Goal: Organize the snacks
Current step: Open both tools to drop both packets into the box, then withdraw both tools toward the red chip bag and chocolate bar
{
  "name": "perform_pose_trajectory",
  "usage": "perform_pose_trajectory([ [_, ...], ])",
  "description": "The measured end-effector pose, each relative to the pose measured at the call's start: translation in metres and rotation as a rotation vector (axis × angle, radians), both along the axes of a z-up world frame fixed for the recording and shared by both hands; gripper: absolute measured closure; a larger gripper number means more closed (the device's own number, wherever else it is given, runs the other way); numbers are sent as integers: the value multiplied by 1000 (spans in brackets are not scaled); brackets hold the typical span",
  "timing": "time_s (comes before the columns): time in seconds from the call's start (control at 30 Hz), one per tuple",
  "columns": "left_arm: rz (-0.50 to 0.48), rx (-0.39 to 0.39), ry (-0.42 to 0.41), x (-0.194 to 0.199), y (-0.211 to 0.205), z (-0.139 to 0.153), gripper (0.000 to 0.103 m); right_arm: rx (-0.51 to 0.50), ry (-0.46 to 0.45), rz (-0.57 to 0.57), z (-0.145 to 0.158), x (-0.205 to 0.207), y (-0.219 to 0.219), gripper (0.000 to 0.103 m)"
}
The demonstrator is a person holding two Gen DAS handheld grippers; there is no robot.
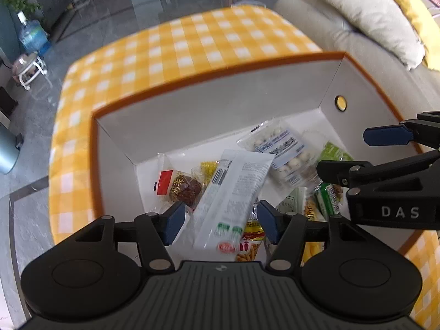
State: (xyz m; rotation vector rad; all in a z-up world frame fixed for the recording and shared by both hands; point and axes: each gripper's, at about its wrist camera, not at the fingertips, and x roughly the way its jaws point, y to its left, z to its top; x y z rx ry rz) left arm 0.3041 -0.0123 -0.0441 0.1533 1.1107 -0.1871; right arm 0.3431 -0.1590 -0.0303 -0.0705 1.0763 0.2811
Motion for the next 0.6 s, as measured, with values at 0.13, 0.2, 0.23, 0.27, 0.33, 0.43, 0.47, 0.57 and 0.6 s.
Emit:
perform_pose_trajectory([
  [0.13,21,-15,-74,-15,5,20,32,10,-39,-9,18,-13,-2,33],
  [0.2,42,-29,-110,-23,8,32,32,16,-63,-15,28,-20,-4,33],
  [0.23,52,-31,-130,-29,9,39,32,22,-74,-19,33,-24,-5,33],
  [0.27,61,-37,-154,-35,9,45,32,29,-85,-23,38,-28,-6,33],
  [0.33,72,-50,-203,-49,11,59,32,40,-109,-32,49,-38,-7,33],
  [0.43,79,-67,-270,-69,14,78,32,56,-151,-48,64,-56,-9,33],
  [0.47,81,-73,-288,-76,14,84,32,60,-168,-54,69,-63,-9,33],
  [0.57,89,-98,-336,-98,18,98,32,74,-220,-79,81,-85,-10,33],
  [0.6,92,-109,-348,-105,19,101,32,81,-236,-85,85,-92,-11,33],
])
